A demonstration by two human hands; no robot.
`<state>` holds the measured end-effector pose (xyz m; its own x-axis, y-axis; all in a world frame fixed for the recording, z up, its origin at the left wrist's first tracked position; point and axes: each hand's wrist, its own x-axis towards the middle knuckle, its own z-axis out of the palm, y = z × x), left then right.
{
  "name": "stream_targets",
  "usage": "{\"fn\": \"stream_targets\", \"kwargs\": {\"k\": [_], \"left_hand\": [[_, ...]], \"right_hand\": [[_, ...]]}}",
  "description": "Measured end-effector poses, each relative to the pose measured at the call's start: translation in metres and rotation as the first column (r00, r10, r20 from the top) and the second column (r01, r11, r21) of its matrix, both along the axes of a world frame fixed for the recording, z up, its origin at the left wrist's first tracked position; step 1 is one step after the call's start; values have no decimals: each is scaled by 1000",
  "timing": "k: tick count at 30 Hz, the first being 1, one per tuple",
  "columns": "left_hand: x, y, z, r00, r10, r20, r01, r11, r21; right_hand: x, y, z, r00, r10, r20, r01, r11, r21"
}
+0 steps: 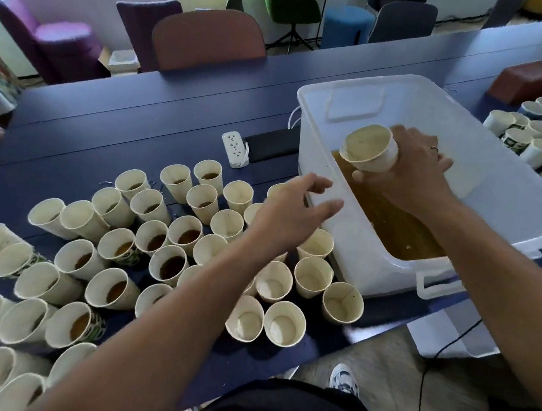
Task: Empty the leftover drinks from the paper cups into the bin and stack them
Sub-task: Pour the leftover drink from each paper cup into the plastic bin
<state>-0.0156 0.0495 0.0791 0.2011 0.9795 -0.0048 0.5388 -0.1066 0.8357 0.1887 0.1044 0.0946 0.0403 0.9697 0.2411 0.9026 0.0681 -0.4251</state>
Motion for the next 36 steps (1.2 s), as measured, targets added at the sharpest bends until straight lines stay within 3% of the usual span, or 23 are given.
{"fn": "stream_targets", "kwargs": {"k": [6, 14, 17, 20, 22, 28, 36], "left_hand": [[-77, -15, 39, 951, 253, 176, -271, 958, 91], [-164, -74, 22, 920, 389, -44, -385, 920, 75], [-185, -106, 7, 897, 433, -92, -434, 901, 9], [-201, -136, -16, 857, 484, -174, -499, 865, -50], [-208, -152, -30, 830, 501, -245, -534, 841, -88], [-215, -173, -47, 801, 453, -392, -555, 807, -201], [-224, -175, -51, 755, 359, -549, -580, 757, -302]], "right_hand": [[-84, -28, 13, 947, 273, -168, -269, 962, 49], [-188, -76, -27, 791, 539, -288, -585, 805, -100], [-207, -87, -43, 708, 633, -314, -703, 675, -223], [-213, -96, -53, 564, 705, -430, -824, 450, -344], [-218, -99, -60, 519, 703, -487, -852, 380, -360], [-245, -111, -90, 599, 737, -314, -801, 551, -233], [-263, -118, -109, 531, 842, -95, -839, 506, -201]]}}
